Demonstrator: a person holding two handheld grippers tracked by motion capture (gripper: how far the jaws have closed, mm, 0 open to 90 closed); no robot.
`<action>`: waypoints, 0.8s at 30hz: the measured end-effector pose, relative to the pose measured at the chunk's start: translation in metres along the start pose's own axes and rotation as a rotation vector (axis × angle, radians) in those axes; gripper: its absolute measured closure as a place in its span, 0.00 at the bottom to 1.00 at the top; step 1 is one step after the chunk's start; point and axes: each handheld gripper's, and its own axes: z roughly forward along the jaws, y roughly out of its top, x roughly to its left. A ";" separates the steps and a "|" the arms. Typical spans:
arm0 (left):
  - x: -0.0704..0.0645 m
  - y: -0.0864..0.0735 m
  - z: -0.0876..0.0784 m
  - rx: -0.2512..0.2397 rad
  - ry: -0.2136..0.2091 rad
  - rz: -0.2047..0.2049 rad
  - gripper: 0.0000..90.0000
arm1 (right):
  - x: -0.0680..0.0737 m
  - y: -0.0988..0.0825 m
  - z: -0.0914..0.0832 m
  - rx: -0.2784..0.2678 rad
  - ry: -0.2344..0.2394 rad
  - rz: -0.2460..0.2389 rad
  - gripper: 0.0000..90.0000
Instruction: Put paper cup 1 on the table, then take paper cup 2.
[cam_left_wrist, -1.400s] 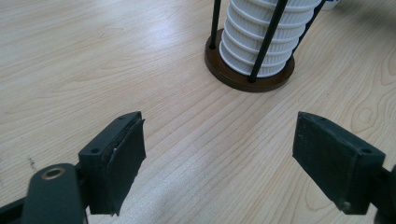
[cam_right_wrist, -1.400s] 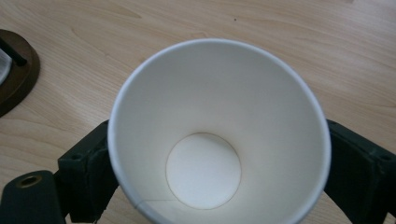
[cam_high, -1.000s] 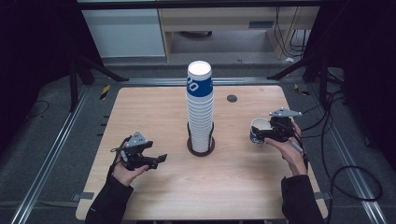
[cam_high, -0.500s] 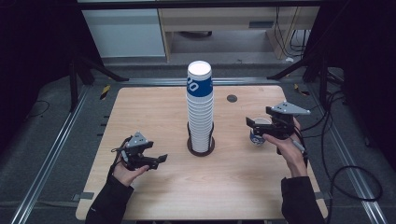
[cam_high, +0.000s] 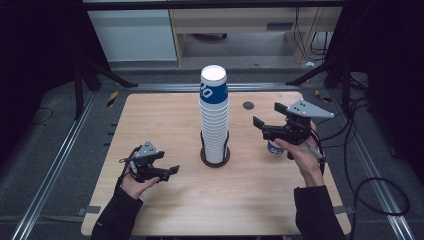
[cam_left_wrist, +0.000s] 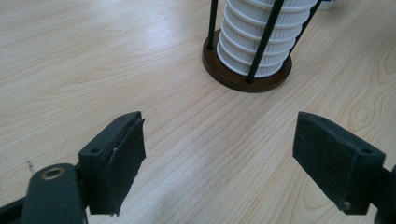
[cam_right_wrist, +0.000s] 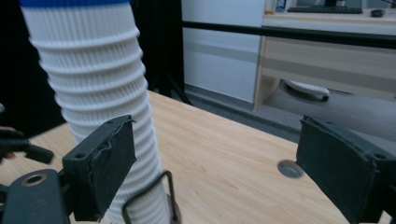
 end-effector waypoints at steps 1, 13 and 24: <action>0.000 0.000 0.000 0.000 0.000 0.000 0.18 | 0.001 0.003 0.000 -0.007 0.003 0.000 0.13; 0.000 0.000 0.000 0.000 0.002 0.002 0.18 | 0.025 0.031 0.010 -0.074 0.096 -0.010 0.12; 0.001 0.000 0.000 0.002 0.001 -0.003 0.18 | 0.044 0.048 0.023 -0.086 0.156 -0.022 0.11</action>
